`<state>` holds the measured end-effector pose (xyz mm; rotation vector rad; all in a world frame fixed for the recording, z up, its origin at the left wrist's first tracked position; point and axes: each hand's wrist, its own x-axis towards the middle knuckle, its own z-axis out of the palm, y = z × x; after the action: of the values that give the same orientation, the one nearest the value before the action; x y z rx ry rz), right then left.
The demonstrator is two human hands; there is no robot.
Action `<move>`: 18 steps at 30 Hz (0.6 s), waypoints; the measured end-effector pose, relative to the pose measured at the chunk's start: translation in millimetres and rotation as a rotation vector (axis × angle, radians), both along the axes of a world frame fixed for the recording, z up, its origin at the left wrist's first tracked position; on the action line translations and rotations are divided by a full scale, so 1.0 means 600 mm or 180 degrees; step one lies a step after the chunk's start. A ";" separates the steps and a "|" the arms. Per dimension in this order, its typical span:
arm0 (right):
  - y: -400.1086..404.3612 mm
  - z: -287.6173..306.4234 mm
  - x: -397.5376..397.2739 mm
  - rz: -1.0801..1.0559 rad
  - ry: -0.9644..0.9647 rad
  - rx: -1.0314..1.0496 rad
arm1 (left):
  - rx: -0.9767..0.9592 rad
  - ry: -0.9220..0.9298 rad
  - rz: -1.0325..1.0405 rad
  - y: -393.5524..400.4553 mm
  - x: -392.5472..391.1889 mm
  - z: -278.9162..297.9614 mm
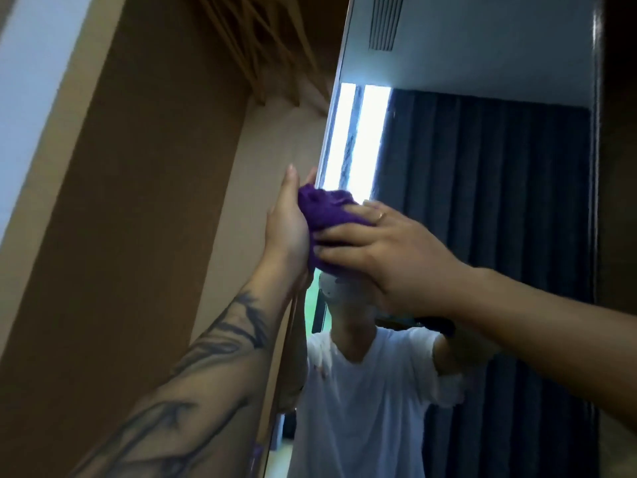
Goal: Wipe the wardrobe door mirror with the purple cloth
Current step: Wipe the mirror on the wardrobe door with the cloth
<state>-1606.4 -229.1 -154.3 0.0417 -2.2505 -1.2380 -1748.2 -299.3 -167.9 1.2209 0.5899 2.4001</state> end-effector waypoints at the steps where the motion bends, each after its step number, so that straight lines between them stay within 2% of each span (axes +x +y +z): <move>1: 0.002 -0.001 0.011 -0.0044 -0.0207 0.0158 | -0.0070 -0.0030 0.0005 0.000 -0.001 -0.001; 3: 0.014 0.032 0.022 0.0003 -0.0039 0.0272 | -0.0021 -0.0063 0.0031 0.001 -0.004 -0.002; 5: 0.013 0.055 0.025 0.0043 0.0547 -0.0178 | 0.0052 -0.0055 0.0027 -0.004 -0.004 -0.002; 7: 0.014 0.043 0.024 0.0075 0.0764 -0.0193 | 0.0005 0.0033 0.0134 -0.013 0.006 -0.003; 8: 0.019 0.028 0.028 0.0011 0.0588 0.0010 | 0.0019 0.0063 0.0171 -0.012 0.006 -0.005; 10: 0.025 0.019 0.059 -0.0245 -0.0150 0.0367 | -0.0041 0.0166 0.0415 -0.005 0.007 -0.017; 11: 0.029 0.033 0.076 -0.0311 -0.0253 0.0442 | -0.0023 0.0190 0.0574 0.001 0.006 -0.025; 12: 0.036 0.050 0.091 -0.0357 -0.0134 0.0427 | 0.0038 0.0178 0.0654 0.009 0.003 -0.034; 15: 0.053 0.073 0.109 -0.0316 0.0859 -0.0181 | 0.0166 0.0100 0.0617 0.022 0.000 -0.052; 17: 0.052 0.026 0.092 -0.0279 0.1223 -0.0351 | 0.0205 0.0055 0.0667 0.016 0.002 -0.053; 18: 0.050 -0.006 0.080 -0.0202 0.1200 -0.0254 | 0.0158 0.0094 0.0688 0.009 0.004 -0.052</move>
<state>-1558.3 -199.1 -157.7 -0.2733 -1.9805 -1.0825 -1746.0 -293.8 -198.9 1.2732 0.7078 2.5919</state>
